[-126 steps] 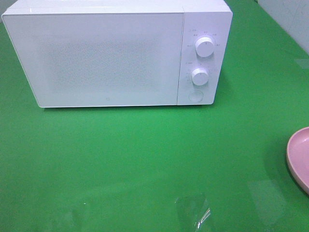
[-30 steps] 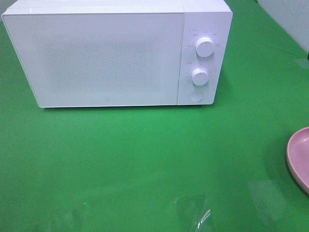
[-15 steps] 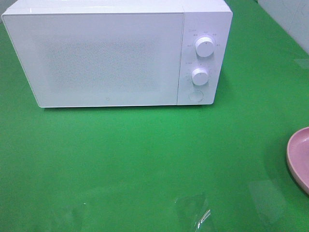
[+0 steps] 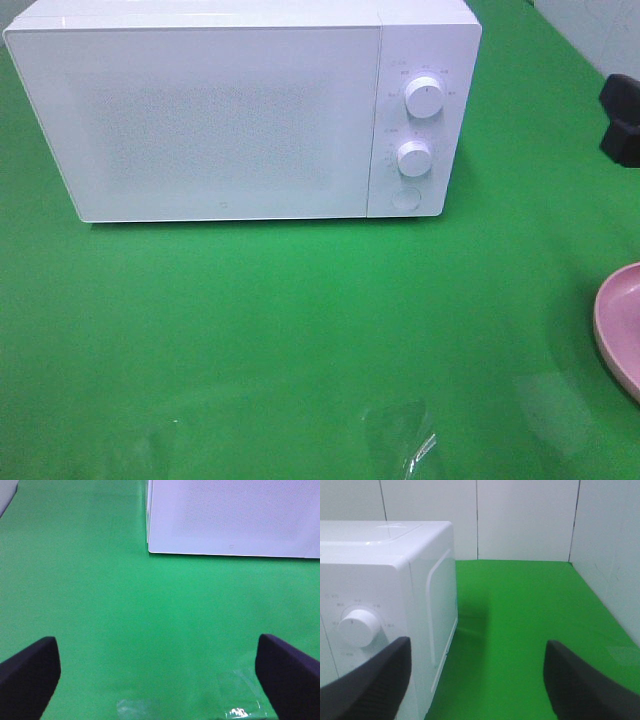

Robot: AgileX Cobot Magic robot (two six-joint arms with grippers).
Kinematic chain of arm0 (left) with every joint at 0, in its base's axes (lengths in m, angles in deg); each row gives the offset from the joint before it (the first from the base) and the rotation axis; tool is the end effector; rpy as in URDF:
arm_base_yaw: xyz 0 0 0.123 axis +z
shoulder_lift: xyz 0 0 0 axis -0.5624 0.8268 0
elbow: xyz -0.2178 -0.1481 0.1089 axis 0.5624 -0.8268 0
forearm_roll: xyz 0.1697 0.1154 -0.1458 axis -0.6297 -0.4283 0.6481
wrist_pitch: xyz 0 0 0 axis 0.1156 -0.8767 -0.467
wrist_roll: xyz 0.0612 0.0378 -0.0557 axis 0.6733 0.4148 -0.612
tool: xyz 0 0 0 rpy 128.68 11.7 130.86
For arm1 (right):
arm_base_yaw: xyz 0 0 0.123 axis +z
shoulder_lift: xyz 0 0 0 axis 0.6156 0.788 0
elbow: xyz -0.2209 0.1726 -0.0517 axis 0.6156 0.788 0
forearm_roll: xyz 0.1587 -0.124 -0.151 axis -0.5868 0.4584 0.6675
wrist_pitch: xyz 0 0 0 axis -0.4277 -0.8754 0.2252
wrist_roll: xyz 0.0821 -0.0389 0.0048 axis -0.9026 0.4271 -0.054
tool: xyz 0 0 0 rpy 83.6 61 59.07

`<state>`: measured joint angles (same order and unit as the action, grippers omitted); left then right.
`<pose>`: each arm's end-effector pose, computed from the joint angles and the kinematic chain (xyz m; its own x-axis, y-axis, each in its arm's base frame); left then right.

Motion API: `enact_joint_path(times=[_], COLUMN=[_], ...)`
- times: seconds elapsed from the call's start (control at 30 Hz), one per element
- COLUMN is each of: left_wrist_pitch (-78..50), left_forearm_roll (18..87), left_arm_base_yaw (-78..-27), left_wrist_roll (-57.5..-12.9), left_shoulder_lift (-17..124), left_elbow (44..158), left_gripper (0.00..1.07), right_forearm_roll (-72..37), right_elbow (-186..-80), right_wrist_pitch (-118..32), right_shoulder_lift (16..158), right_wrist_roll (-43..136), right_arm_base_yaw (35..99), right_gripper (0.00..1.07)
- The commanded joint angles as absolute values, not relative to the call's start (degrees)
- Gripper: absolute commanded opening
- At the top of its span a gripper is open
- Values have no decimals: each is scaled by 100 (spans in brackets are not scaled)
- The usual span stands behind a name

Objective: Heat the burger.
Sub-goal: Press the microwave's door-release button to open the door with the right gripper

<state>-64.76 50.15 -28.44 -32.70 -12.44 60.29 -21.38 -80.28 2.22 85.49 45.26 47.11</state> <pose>-0.0003 -0.0171 0.2825 -0.4749 -0.0432 -0.8790 0.0672 0.9941 -0.0851 0.2022 0.0279 0.2320 0.0275 -0.0111 -0.9996 -0.1089 0.9939 -0.0141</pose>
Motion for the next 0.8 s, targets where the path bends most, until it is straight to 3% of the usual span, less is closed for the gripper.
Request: enact_joint_path(times=[0.03,0.5,0.8], left_wrist_pitch=[-6453,-6453,-6453], left_forearm_roll=[5072,5072,5072], left_arm_base_yaw=[-2849,-2849,-2849], left_wrist_roll=[-3259,-3259,-3259], left_shoulder_lift=[-1244,-1244,-1244], left_elbow=[6023,6023,6023], left_gripper=[98,98,98], right_forearm_roll=[-3227,-5622,-6115], right_elbow=[-8017,-8034,-8372], right_wrist_pitch=[898,2720,2783], right_shoulder_lift=[9111,10463,11139], right_wrist_roll=[5758,6090,6090], right_arm_base_yaw=[5490,7581,8200], right_gripper=[70,70,70])
